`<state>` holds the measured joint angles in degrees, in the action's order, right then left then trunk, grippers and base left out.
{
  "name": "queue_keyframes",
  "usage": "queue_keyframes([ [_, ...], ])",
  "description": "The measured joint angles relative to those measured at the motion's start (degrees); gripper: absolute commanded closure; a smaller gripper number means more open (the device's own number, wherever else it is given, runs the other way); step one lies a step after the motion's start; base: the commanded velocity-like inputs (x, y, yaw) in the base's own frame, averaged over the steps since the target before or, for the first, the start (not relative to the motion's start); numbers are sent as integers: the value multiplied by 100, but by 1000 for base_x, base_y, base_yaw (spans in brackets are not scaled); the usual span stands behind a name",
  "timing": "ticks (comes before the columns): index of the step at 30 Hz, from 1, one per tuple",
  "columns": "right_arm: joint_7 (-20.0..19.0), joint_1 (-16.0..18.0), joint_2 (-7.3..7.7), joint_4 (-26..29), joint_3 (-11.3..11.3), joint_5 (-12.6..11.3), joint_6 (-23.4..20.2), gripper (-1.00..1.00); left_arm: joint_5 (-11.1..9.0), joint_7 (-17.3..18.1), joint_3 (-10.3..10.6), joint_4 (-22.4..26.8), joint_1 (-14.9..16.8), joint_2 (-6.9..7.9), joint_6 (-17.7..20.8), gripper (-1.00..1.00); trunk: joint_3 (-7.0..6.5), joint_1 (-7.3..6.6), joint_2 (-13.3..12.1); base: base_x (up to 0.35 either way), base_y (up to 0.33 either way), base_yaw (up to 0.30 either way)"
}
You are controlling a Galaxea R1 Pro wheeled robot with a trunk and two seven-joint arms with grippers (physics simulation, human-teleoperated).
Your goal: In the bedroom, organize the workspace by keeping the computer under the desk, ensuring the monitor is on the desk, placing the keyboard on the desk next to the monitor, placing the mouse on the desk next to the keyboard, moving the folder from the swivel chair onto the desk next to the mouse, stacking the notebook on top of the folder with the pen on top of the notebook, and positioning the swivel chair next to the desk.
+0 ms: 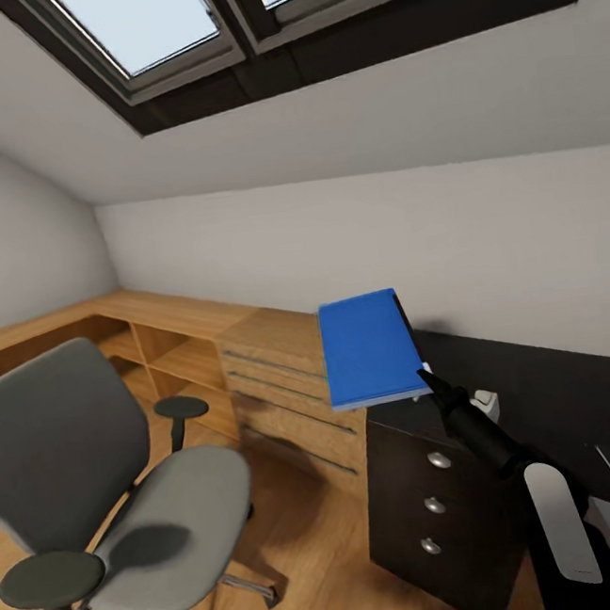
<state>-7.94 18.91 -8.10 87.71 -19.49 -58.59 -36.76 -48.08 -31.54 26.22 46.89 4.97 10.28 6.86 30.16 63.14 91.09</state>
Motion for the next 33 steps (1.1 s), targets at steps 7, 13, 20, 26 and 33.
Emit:
queue_keyframes([
  [7,0,0,0,0,-14,3,2,100,10,0,18,0,0,-7,0,-100,-126,-154,-281,0,0,-300],
  [13,8,0,0,0,-52,9,6,100,12,0,31,0,0,-9,0,-100,-144,-176,-322,0,0,-300],
  [20,28,0,0,0,-55,16,52,100,14,9,52,-52,0,-21,0,-100,-144,-176,-322,0,0,-300],
  [26,56,0,-3,-9,-406,14,221,100,46,10,69,-224,0,-164,-7,-100,-198,-242,-441,0,0,-300],
  [33,46,0,5,-7,-602,-168,196,100,33,9,72,-243,0,-187,-1,-100,-323,-395,-722,0,0,-236],
])
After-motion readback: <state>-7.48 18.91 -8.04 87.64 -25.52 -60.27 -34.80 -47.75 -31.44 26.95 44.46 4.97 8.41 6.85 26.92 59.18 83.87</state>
